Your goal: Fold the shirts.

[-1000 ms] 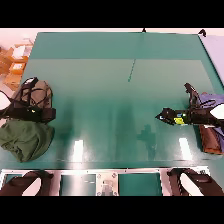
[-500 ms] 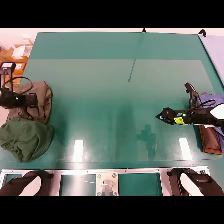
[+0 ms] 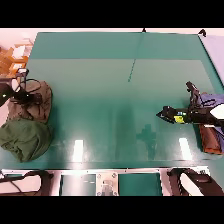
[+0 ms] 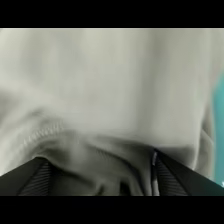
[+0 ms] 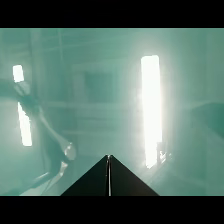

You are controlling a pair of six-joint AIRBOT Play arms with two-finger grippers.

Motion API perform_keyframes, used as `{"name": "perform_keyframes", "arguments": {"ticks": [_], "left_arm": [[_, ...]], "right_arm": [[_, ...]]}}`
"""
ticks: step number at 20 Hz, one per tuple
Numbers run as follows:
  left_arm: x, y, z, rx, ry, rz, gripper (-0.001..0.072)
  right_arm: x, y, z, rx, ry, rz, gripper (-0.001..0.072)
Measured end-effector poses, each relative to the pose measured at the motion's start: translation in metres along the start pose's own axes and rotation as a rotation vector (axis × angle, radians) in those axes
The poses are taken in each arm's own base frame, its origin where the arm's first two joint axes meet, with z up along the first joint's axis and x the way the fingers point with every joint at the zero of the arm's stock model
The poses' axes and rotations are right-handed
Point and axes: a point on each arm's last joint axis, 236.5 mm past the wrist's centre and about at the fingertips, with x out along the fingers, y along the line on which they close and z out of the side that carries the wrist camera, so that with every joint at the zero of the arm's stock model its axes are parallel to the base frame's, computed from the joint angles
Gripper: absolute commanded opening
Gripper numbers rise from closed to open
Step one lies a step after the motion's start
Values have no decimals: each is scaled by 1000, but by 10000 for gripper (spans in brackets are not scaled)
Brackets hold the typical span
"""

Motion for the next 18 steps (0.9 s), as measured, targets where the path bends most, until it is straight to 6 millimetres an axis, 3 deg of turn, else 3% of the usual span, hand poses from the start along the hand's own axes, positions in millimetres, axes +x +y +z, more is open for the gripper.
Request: {"name": "perform_keyframes", "arguments": {"ticks": [1, 5, 7, 8, 10, 13, 16, 18], "left_arm": [[8, 0, 0, 8, 11, -1, 36], [20, -1, 0, 46, 52, -2, 29], [11, 1, 7, 40, 73, -7, 28], [-2, 1, 21, 30, 56, -14, 28], [-38, -8, 50, 15, 15, -50, 28], [-128, -43, 109, 44, -158, -127, 28], [-233, -109, 141, 126, -356, -270, 28], [-289, -167, 136, 200, -430, -411, 29]], "right_arm": [[0, 0, 0, 0, -1, 0, 25], [0, 0, 1, 0, -2, 0, 24], [0, 0, 1, 0, -3, 0, 25], [0, 0, 1, 0, -3, 0, 25], [0, 0, 1, 0, -3, 0, 25], [-1, 0, 2, -1, -6, 0, 25], [-3, 3, 5, -8, -11, 3, 25], [-7, 7, 8, -17, -14, 8, 24]]}}
